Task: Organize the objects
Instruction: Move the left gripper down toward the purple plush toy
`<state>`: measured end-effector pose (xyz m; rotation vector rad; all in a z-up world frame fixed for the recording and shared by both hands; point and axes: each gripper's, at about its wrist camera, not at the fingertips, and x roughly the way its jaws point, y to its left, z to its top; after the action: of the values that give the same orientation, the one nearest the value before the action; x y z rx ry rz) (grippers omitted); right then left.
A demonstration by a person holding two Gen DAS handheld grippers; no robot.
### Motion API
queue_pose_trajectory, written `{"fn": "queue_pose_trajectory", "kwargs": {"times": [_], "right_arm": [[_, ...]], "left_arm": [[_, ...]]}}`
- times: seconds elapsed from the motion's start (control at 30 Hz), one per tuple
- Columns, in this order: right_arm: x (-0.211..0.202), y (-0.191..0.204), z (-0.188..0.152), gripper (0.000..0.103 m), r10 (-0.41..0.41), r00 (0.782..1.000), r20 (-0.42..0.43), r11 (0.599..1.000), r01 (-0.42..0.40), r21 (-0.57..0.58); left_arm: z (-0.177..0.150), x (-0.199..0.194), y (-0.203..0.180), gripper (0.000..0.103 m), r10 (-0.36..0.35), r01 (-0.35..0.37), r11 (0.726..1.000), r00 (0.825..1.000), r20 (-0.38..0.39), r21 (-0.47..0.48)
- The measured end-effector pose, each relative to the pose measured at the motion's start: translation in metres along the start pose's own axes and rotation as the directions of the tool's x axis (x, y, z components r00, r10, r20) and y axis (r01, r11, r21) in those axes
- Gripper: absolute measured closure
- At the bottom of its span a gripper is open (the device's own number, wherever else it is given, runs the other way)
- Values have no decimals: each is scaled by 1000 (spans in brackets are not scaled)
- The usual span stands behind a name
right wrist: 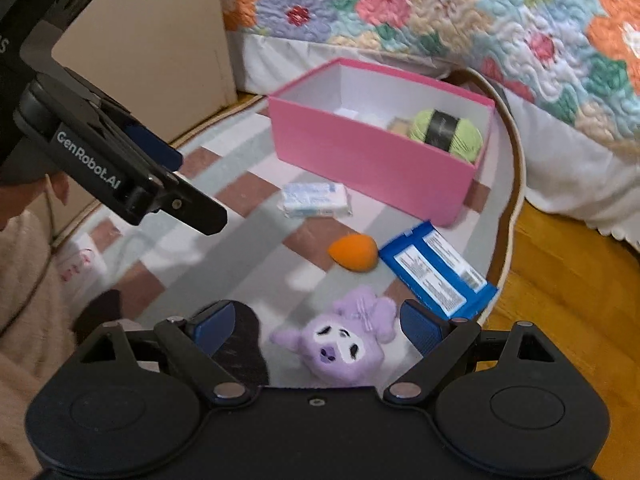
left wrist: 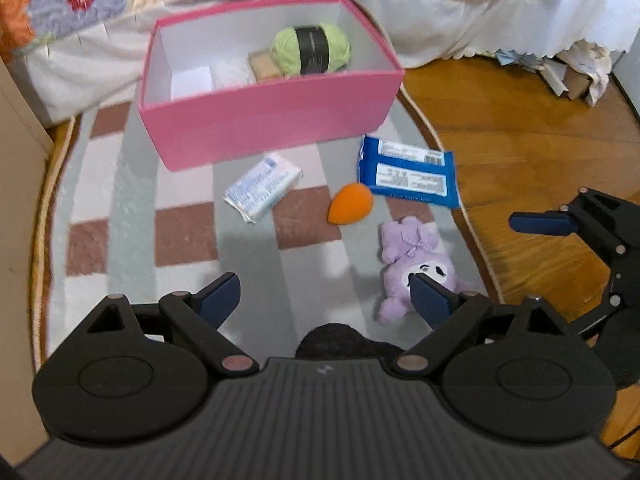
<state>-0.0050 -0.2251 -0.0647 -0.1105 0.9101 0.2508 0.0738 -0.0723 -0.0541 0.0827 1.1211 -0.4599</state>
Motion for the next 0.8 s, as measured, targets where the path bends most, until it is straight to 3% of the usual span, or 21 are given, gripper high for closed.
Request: {"fn": "queue_pose_trajectory", "kwargs": {"times": [0.1,0.27,0.37,0.53,0.6,0.7,0.8], "right_arm": [[13,-2,-12,11,-63,998,18,997,62,46],[37,-12,-27,11,-33,999,-13,993,35,112],[48,-13,-36,11,-10,1000,-24,992,13,128],[66,-17,-49,11,-5,1000,-26,975,11,220],[75,-20,-54,11,2,999,-37,958,9,286],[85,-23,-59,11,34,998,-54,937,-13,350],[89,-20,-61,11,27,998,-60,937,-4,348]], "left_arm": [[-7,20,4,13,-55,55,997,998,5,-51],[-21,50,5,13,-112,118,987,992,51,-112],[-28,69,7,15,-140,143,973,990,30,-179],[-35,87,3,18,-188,192,962,981,40,-196],[-38,96,2,25,-242,244,947,970,38,-209],[-41,107,-2,27,-285,285,935,958,29,-211],[-42,115,-6,42,-295,295,934,955,32,-201]]}}
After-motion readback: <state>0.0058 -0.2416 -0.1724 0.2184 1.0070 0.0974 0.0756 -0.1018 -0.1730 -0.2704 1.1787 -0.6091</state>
